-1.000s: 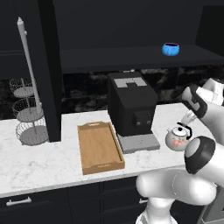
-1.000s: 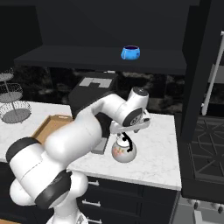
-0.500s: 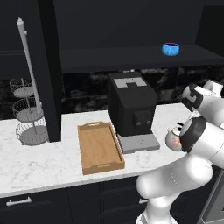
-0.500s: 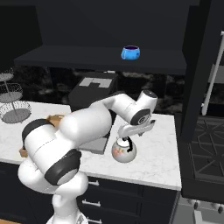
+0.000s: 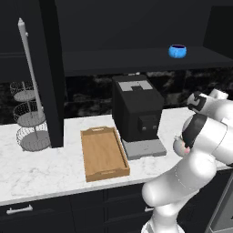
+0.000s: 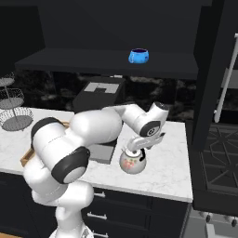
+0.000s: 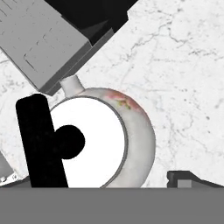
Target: Pick the kettle from the counter and place it on the tray. Then pick the mug from the cabinet and place it on the tray. Then close the cabinet doors.
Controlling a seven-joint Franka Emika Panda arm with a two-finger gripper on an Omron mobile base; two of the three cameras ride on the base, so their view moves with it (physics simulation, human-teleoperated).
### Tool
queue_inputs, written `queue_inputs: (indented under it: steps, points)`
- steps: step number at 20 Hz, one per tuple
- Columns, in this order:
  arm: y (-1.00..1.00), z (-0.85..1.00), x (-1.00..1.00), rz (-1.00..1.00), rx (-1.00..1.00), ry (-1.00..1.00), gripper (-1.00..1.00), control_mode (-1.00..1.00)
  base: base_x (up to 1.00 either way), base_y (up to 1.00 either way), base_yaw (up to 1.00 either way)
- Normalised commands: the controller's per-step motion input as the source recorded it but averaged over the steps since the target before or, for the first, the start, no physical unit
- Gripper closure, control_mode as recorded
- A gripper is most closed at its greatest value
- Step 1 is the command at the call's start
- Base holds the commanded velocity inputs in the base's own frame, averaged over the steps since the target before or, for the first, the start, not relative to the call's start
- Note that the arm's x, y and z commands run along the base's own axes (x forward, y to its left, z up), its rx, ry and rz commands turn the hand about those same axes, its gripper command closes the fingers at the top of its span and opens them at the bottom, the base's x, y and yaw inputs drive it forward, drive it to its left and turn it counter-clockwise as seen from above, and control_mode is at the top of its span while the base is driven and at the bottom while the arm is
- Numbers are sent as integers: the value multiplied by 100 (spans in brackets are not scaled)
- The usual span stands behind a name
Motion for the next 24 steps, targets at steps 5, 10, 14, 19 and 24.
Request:
queue_inputs:
  steps: [5,10,14,19,24]
  points:
    - [8,-44,-2,1,5,0,100,-100,0,0,0]
    - [0,-1,0,1,1,0,100,-100,0,0,0]
    - [3,0,-34,-2,0,-3,100,-100,0,0,0]
    - [34,30,-85,-25,0,-8,100,-100,0,0,0]
    - [96,46,-77,-37,-5,-4,100,-100,0,0,0]
